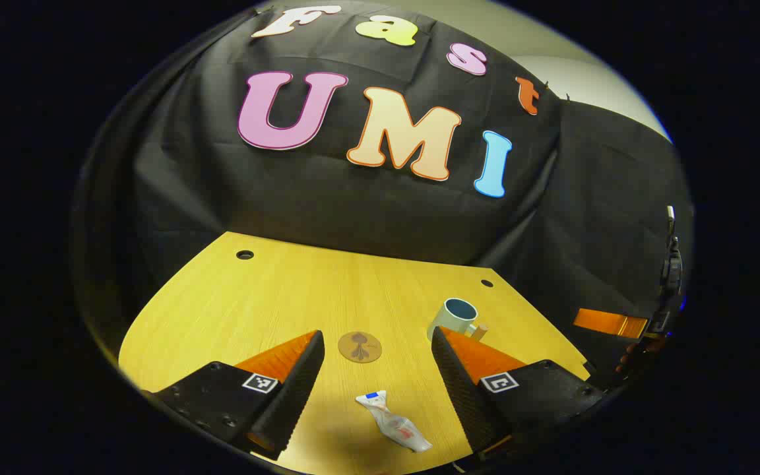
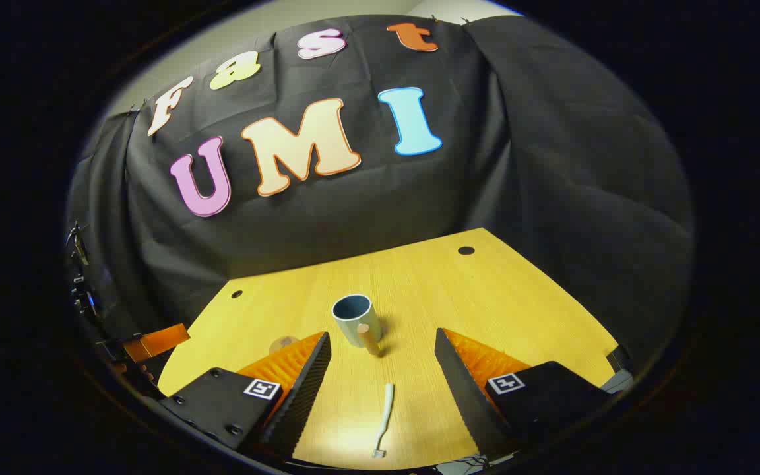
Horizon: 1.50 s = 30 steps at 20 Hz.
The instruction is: Put the toothbrush and toothpaste on the desktop into the cup, then pick up the cup and place it on the coaster on the desktop.
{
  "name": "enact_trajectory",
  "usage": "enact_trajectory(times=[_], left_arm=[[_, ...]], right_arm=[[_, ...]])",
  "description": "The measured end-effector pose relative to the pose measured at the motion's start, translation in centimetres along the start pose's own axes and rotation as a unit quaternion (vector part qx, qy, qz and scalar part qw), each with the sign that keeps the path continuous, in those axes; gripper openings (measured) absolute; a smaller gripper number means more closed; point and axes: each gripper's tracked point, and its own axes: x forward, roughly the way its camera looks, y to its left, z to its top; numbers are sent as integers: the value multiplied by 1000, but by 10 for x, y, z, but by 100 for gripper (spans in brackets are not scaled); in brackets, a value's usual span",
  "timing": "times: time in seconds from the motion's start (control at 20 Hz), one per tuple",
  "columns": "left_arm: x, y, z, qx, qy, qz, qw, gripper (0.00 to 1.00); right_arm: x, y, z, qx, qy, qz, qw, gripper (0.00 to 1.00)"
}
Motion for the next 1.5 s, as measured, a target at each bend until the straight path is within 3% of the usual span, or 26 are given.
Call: enact_trajectory(times=[0.05,0.15,0.25,0.65,0.7,0.75,0.85,0.9,0.95,1.1,1.15,1.25,1.3,1.35,1.4,1.45,1.5], left_arm=[[1,-1,-3,-6,7,1,1000,95],[3,1,-9,-10,17,6,1000,95],[4,3,-10,-10,20,12,1000,95],[10,10,-26,-26,43,27,998,95],[11,11,-28,-30,44,29,998,95],[11,12,-31,-36,47,31,998,96],[12,14,-36,-43,54,35,997,96],[12,14,-39,-44,57,38,997,95],[12,15,-40,-44,57,40,997,96],[13,20,-48,-37,67,51,996,96],[13,21,-50,-35,71,55,995,96],[13,21,-56,-34,79,60,995,96],[12,21,-59,-34,82,62,994,96],[11,22,-61,-34,85,64,994,96],[11,22,-65,-33,89,67,993,95],[10,22,-69,-30,94,70,993,96],[9,23,-72,-26,100,74,992,96]], right_arm=[[2,-1,-5,-4,12,1,1000,98],[6,-2,-15,-8,38,7,999,93],[13,-3,-24,-9,61,12,998,98],[39,6,-41,-27,120,23,992,98],[41,7,-46,-29,128,24,991,94],[43,7,-50,-30,137,24,990,98],[47,6,-60,-35,161,23,986,98],[49,5,-66,-36,175,22,984,94],[51,3,-72,-37,189,19,981,98],[59,3,-90,-43,234,20,971,98],[63,2,-96,-48,249,19,967,94],[71,1,-110,-56,281,15,958,98],[74,0,-117,-57,300,13,952,94],[77,1,-123,-57,315,12,947,98],[78,0,-127,-58,332,9,942,94],[82,0,-133,-61,345,7,937,99],[89,-1,-141,-67,354,4,933,94]])
